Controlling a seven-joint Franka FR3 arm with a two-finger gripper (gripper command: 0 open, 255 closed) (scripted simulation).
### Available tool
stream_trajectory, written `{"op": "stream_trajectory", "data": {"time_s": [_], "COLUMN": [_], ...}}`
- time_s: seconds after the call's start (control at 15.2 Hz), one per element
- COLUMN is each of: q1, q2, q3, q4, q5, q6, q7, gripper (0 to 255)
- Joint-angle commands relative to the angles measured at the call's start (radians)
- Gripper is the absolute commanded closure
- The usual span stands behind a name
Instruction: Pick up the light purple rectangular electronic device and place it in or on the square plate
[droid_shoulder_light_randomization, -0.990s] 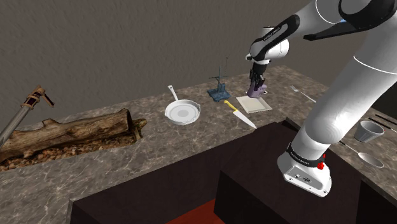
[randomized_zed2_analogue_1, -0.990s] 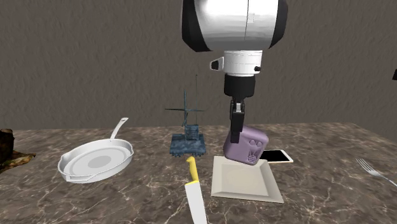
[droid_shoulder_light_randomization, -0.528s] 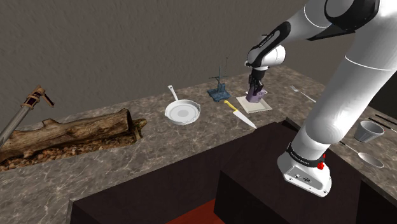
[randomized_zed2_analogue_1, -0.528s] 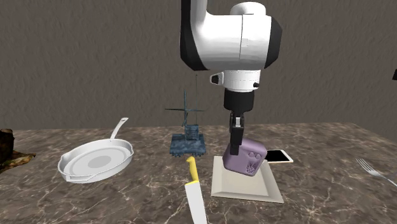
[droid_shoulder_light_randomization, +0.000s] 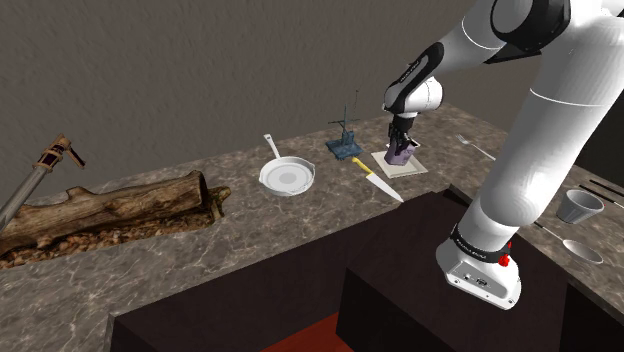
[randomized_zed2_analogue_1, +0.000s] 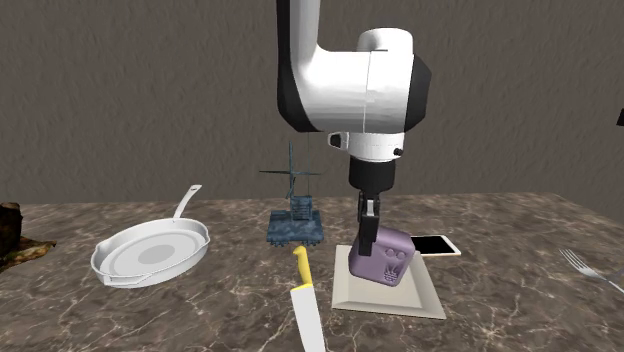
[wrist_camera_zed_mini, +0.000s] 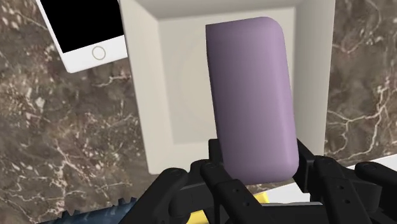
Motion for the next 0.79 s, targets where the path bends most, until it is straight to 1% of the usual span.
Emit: {"op": "stream_trajectory", "data": {"time_s": [0.0,0.26,0.33,0.66,0.73], "q1": [-0.002,-0.003,-0.003,-0.003,0.001], "q2": [0.006,0.006,0.003,0.006,-0.032], "q3": [-0.002,-0.001,-0.003,-0.001,-0.010], "q4": [-0.005,-0.005,-0.010,-0.005,-0.001], "q5": [0.002,0.002,-0.001,0.002,-0.040], "q6": [-0.001,-0.001,0.002,-0.001,-0.035], "q7": [-0.001,-0.001,-0.001,-0.001,0.029], "gripper": [255,255,0,0,0]}}
